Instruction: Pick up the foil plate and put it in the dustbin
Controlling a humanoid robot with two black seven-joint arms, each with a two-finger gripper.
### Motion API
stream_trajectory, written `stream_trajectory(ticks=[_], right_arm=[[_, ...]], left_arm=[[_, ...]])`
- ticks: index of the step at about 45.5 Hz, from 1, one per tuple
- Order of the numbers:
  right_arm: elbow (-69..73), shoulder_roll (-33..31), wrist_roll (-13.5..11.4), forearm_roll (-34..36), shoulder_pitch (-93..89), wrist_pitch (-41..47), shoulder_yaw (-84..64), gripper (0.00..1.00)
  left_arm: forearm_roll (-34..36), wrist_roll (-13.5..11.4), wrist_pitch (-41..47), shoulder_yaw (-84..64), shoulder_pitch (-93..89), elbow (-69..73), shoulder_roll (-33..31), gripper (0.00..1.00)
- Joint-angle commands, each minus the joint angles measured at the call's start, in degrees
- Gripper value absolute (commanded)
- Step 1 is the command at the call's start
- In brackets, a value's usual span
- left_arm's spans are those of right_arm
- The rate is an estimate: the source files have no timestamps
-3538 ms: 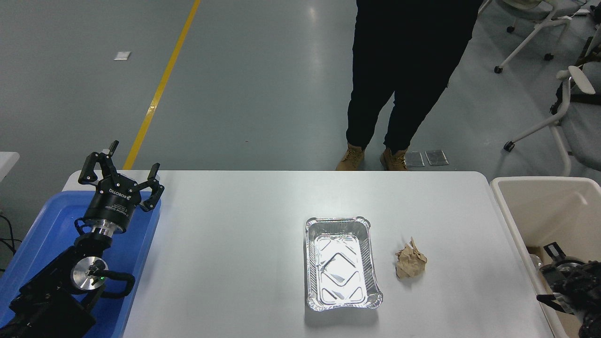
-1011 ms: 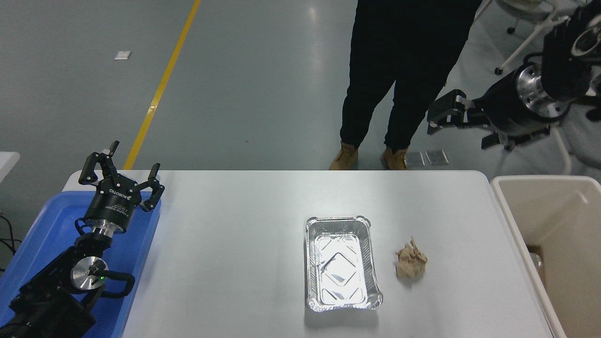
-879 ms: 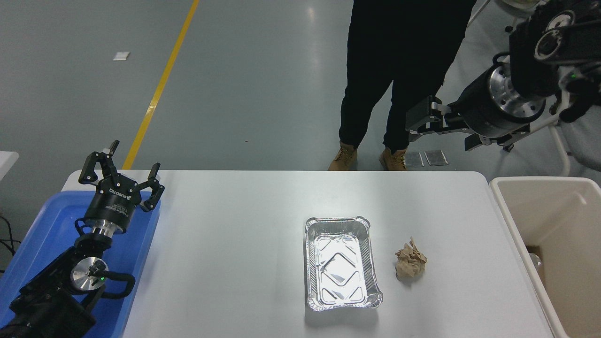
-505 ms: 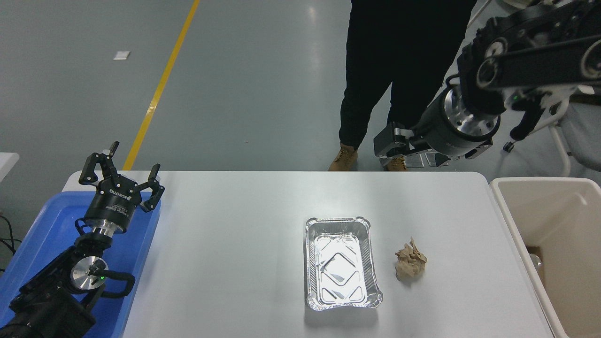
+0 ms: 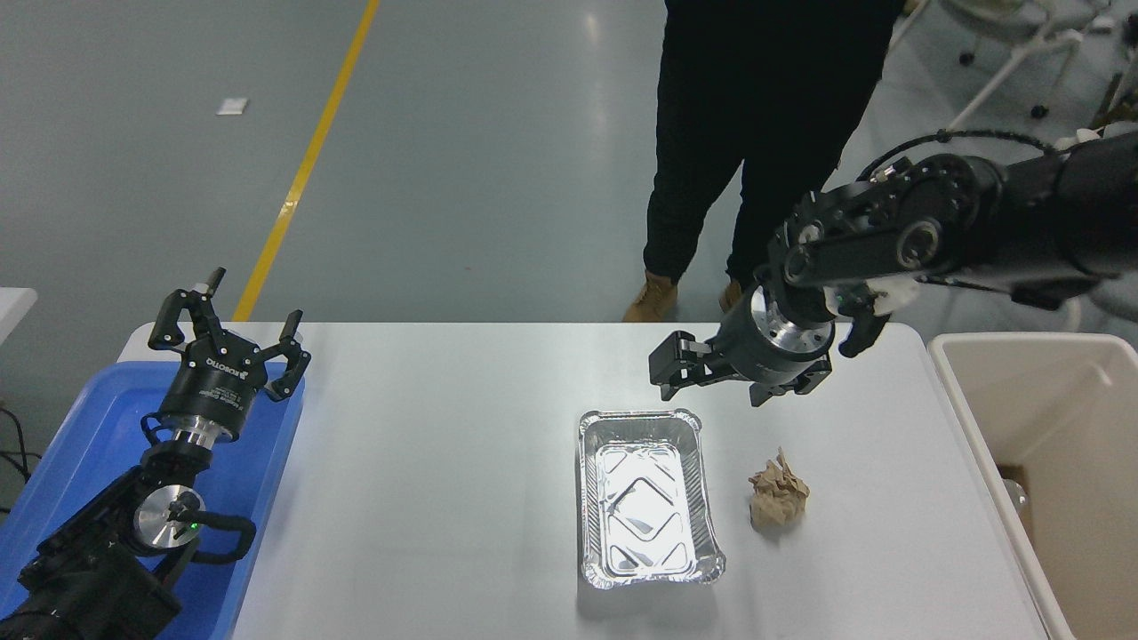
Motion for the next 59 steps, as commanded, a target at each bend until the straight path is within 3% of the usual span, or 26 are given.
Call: stream_trajectory(ticks=[1,22,59], right_arm=[[-8.8,3.4,0.0,-0.5,-11.5,-1.2,2.2,1.00],[-22.3,4.1,0.1,-1.9,-24.3,-1.2,2.2,1.00],[-26.2,4.1,0.5,-5.7,-33.1,-5.1,5.2,0.99]], left_arm=[[0.0,0.0,-0.1,0.0,0.0,0.0,0.1,0.98],[0.0,0.0,-0.1,0.0,0.0,0.0,0.0,0.98],[0.0,-0.1,0.0,0.0,0.0,0.0,0.0,0.98]])
